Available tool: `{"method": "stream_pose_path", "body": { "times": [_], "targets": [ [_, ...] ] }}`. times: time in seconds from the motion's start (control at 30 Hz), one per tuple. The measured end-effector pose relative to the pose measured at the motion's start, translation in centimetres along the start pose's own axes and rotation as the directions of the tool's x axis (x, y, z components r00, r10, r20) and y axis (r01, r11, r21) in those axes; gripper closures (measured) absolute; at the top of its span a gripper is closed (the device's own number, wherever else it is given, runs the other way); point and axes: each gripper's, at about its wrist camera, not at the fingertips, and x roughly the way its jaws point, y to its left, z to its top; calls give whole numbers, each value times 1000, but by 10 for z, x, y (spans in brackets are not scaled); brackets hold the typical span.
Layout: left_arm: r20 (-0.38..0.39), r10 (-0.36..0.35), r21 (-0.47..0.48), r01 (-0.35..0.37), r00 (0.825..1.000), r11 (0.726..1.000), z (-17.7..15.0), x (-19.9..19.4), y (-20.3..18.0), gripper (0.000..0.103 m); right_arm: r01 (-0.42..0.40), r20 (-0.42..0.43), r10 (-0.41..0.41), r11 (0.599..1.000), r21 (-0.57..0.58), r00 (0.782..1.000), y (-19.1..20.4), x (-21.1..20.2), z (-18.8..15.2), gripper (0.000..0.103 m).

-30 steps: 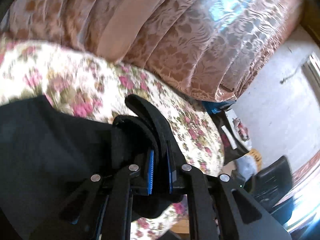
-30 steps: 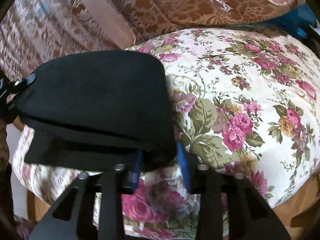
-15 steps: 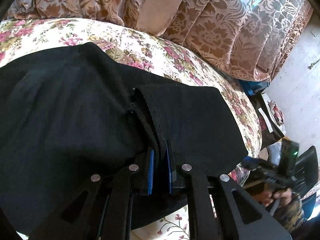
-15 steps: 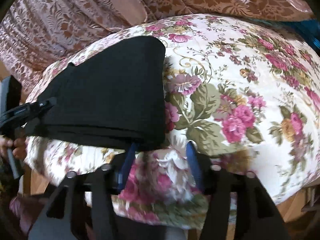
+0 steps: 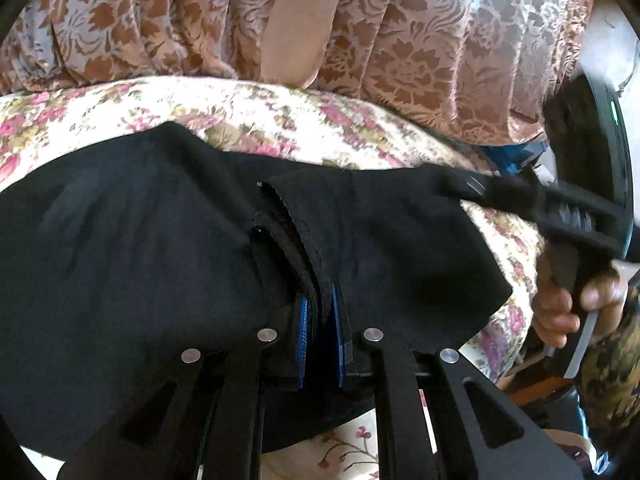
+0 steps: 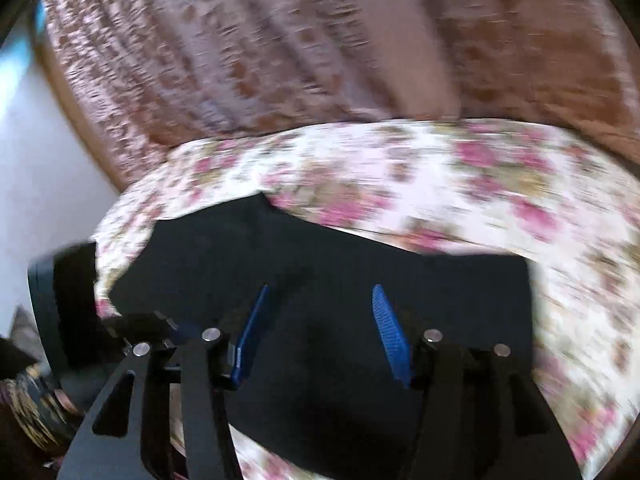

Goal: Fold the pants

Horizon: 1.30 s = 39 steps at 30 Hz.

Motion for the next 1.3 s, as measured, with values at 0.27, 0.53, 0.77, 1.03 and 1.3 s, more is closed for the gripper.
{"method": "stream_pose_path", "body": {
  "times": [0.27,0.53,0.77,1.03,1.3],
  "targets": [
    [-28,-13,-127,9,1000,992,-7,1,25,71,63,-95,-73,993,-104,993,9,74,-23,65],
    [-3,37,-129,-37,999,991,-10,-14,24,62,87,-50,-91,993,-75,995,15,63,-25,64],
    [29,112,-116,-108,993,987,-12,-26,25,58,75,-7,-75,996,-39,997,23,30,-32,55],
    [47,165,-143,-157,985,977,-15,-36,32,58,25,-24,-28,995,-92,999,49,5,-60,58],
    [61,198,-153,-186,978,970,-18,-44,34,58,32,-79,-45,986,-161,996,73,27,-76,65]
  ]
}}
